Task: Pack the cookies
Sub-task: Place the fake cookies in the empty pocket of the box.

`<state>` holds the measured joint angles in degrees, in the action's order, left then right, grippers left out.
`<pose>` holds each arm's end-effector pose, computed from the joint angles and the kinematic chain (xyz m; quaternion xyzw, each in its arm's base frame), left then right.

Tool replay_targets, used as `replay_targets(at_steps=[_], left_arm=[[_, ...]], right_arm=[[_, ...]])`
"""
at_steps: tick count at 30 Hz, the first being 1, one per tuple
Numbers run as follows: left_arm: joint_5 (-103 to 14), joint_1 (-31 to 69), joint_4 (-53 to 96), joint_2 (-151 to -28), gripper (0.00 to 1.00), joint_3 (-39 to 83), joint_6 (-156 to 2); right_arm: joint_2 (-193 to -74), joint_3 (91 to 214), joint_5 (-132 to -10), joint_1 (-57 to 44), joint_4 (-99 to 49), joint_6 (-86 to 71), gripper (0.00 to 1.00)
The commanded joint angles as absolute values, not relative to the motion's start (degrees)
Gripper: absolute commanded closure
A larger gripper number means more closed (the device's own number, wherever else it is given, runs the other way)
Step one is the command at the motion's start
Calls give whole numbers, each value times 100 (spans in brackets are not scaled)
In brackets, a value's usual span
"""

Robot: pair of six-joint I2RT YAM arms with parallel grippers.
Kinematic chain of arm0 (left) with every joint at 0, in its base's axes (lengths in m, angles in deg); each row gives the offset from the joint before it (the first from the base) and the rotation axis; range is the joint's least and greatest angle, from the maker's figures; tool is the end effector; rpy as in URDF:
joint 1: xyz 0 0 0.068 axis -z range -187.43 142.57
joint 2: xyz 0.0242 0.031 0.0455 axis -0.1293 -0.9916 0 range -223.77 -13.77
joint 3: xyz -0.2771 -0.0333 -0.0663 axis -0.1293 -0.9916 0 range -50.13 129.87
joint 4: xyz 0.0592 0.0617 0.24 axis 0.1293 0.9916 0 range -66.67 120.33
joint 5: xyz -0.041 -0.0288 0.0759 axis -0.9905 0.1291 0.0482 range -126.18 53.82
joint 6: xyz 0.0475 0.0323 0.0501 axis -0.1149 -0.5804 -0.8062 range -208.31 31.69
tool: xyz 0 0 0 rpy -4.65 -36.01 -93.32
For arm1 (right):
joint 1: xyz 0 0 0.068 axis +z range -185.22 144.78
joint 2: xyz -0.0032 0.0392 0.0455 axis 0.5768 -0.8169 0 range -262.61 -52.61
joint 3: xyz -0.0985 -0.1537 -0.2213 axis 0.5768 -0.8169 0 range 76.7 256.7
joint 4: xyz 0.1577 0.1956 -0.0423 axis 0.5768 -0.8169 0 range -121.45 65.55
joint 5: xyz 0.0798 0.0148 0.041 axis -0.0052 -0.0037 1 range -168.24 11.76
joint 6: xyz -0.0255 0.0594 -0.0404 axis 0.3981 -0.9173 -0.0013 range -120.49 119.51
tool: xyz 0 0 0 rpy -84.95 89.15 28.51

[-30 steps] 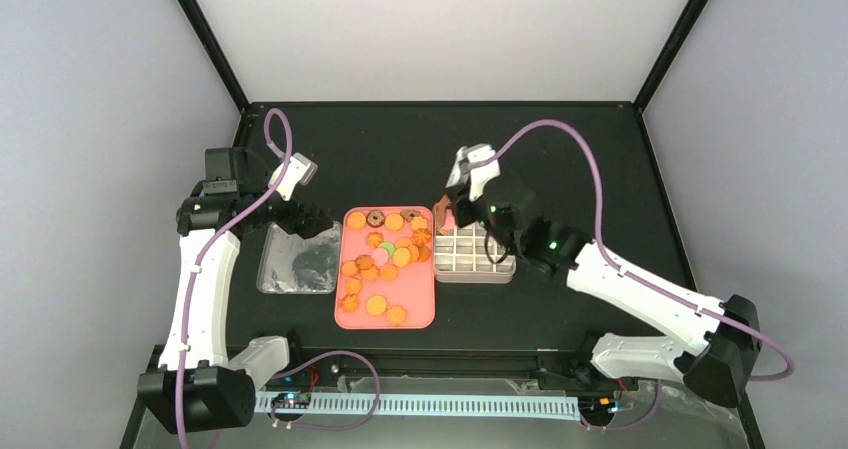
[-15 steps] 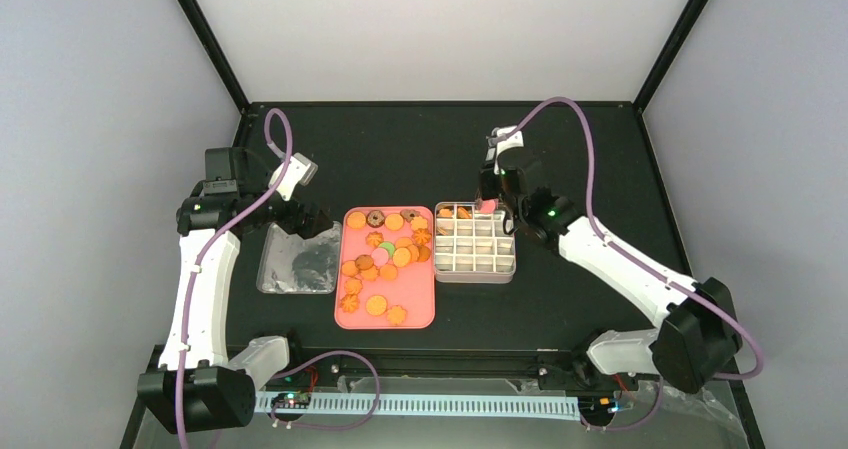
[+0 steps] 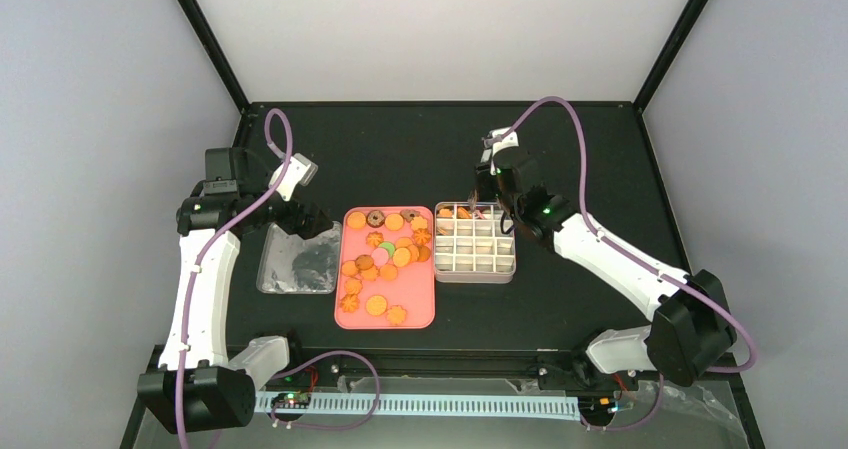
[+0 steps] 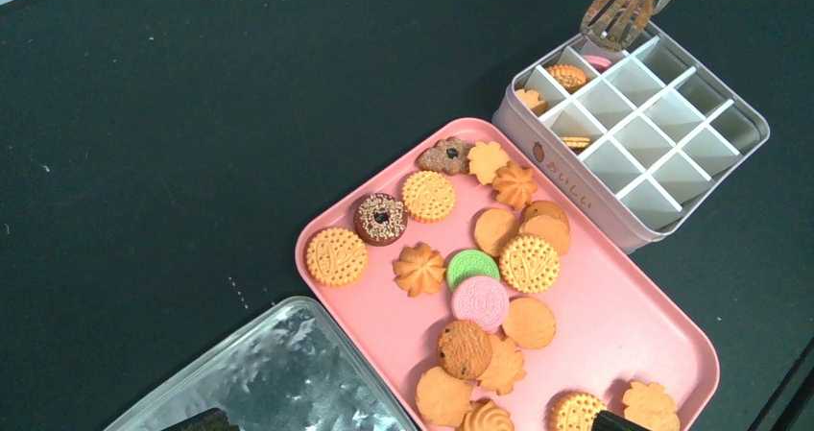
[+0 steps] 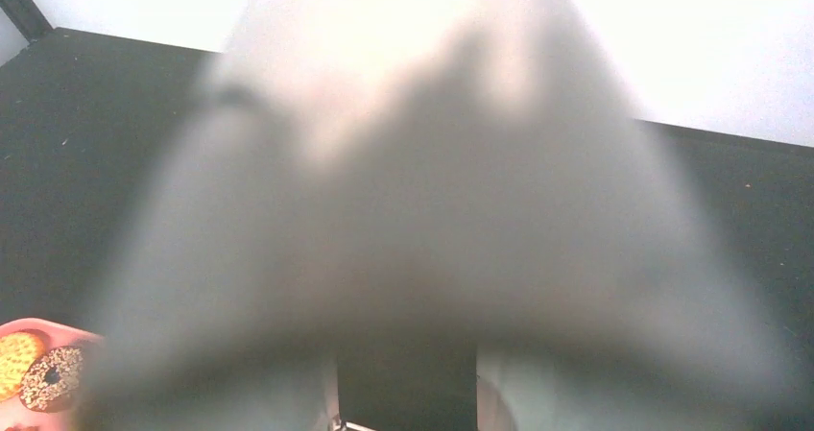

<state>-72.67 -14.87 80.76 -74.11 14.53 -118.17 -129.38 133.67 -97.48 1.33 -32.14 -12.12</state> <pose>0.1939 -0.0134 0.3326 0.2724 0.8645 -0.1852 0.3797 0.2698 0.1736 0.2983 -0.0972 0.8417 0.0784 0.5253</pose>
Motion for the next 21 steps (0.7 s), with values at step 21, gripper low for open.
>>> replay_targets(at_steps=[21], left_arm=[[-7414,-1531,8211,-7488,1,1530,-11862]], right_arm=[[-12715,13497,-9540,2794,-2945,-1191,54]])
